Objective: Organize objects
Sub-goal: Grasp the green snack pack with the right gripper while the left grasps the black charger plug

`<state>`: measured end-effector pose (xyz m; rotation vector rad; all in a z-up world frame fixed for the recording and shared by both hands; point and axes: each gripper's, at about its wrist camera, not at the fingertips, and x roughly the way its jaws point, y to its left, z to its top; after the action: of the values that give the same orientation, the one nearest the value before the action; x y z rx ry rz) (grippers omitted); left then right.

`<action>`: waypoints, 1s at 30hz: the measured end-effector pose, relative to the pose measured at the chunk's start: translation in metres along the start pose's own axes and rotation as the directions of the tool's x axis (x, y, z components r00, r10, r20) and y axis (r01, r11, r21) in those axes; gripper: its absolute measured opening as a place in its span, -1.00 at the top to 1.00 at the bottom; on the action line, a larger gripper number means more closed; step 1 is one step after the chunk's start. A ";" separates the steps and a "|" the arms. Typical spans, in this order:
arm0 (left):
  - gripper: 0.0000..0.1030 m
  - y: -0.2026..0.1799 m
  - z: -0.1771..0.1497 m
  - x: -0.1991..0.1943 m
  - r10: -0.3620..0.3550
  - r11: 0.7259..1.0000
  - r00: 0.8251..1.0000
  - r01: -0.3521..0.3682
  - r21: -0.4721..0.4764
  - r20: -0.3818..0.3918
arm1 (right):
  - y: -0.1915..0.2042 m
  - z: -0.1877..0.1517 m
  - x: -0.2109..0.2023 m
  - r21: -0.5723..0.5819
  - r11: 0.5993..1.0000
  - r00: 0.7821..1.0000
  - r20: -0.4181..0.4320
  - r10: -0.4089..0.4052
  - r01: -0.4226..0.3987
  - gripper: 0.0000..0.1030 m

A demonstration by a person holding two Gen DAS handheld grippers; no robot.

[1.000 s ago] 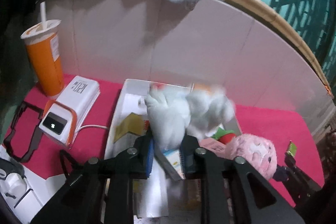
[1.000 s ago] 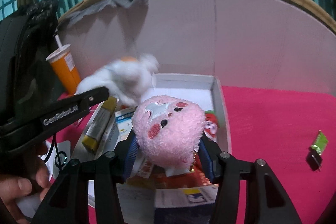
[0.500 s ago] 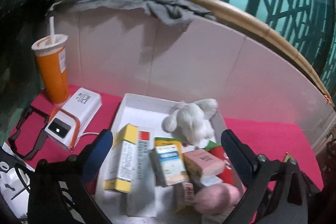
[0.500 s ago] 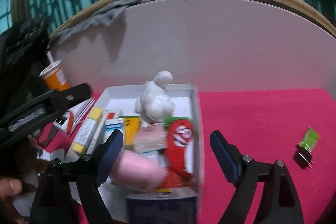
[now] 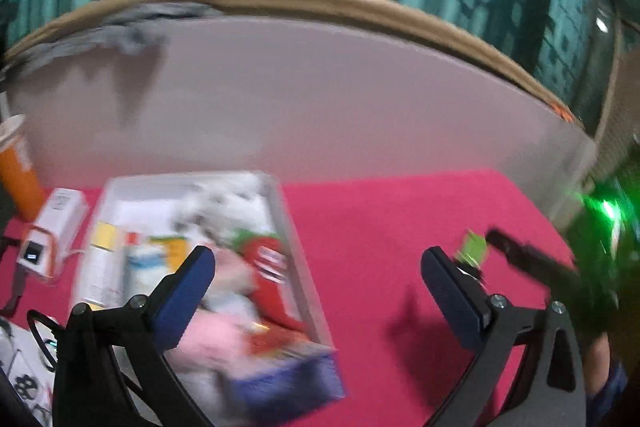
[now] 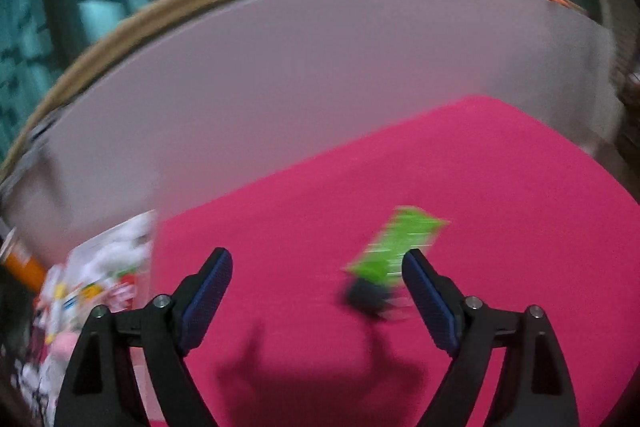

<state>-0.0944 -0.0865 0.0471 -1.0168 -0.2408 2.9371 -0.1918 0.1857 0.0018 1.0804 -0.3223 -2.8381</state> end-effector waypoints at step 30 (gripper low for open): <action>-0.99 -0.106 -0.057 0.109 -0.025 0.999 0.961 0.015 -0.039 -0.277 | -0.073 0.008 0.029 0.156 0.981 0.993 -0.056 -0.106 0.114 0.13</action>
<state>-0.1485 0.0343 -0.0475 -1.4033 -0.2940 2.7356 -0.2193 0.2540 -0.0273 1.2295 -0.5088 -2.9198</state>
